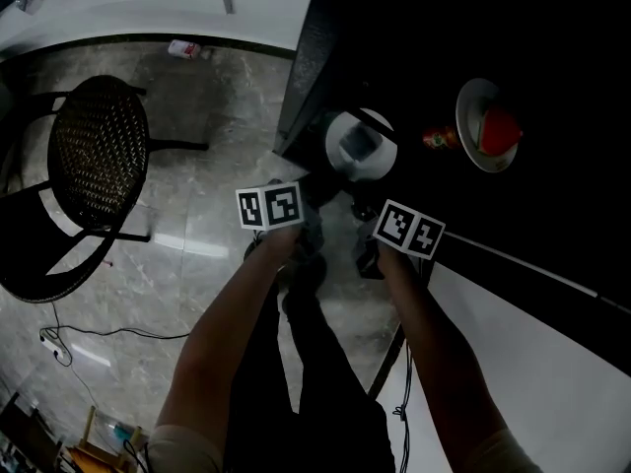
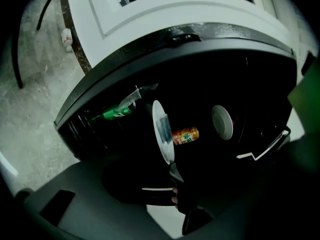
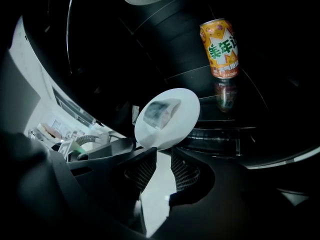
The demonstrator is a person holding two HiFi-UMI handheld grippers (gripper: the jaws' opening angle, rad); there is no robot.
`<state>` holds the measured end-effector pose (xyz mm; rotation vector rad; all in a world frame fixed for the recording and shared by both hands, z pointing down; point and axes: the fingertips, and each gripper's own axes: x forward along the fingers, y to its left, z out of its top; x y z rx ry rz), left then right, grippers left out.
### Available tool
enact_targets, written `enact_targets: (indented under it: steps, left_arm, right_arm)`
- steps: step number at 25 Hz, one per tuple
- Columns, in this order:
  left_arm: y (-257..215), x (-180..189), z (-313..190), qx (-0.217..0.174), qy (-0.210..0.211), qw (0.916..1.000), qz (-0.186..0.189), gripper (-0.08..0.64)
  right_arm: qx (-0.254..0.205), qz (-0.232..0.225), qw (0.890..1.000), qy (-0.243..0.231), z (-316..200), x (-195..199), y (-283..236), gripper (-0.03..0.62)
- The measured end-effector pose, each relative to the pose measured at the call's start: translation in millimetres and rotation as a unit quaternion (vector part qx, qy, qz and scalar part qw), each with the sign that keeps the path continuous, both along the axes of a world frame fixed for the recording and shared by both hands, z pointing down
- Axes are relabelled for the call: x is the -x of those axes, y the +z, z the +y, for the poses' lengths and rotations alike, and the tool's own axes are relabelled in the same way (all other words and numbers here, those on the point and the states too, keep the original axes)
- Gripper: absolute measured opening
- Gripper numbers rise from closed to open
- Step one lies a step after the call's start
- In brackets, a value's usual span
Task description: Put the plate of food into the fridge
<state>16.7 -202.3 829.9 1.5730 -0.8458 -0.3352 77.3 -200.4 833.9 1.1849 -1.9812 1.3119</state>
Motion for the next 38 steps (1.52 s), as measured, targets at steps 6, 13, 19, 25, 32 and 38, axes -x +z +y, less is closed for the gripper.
enact_targets:
  steps: [6, 13, 19, 25, 32, 38]
  left_arm:
    - [-5, -7, 7, -0.025, 0.03, 0.9984, -0.04, 0.04]
    - [-2, -14, 1, -0.034, 0.041, 0.9967, -0.061, 0.018]
    - [-1, -11, -8, -0.036, 0.033, 0.9968, -0.063, 0.012]
    - [0, -12, -21, -0.038, 0.038, 0.9953, -0.08, 0.012]
    - [-8, -6, -20, -0.056, 0.034, 0.9955, -0.069, 0.017]
    - [-7, 11, -4, -0.055, 0.043, 0.9942, -0.082, 0.017]
  right_arm:
    - [-0.002, 0.003, 1.0, -0.001, -3, -1, -1, 0.097]
    - [-0.008, -0.006, 1.0, -0.004, 1, 2, -10, 0.097]
    - [0.002, -0.003, 1.0, -0.024, 12, 1, -7, 0.097]
    - [0.0, 0.002, 1.0, -0.029, 10, 1, -5, 0.097]
    - [-0.006, 0.013, 0.999, -0.042, 1, 11, -1, 0.097]
    - [-0.017, 0.027, 0.998, -0.056, -7, 27, 0, 0.097]
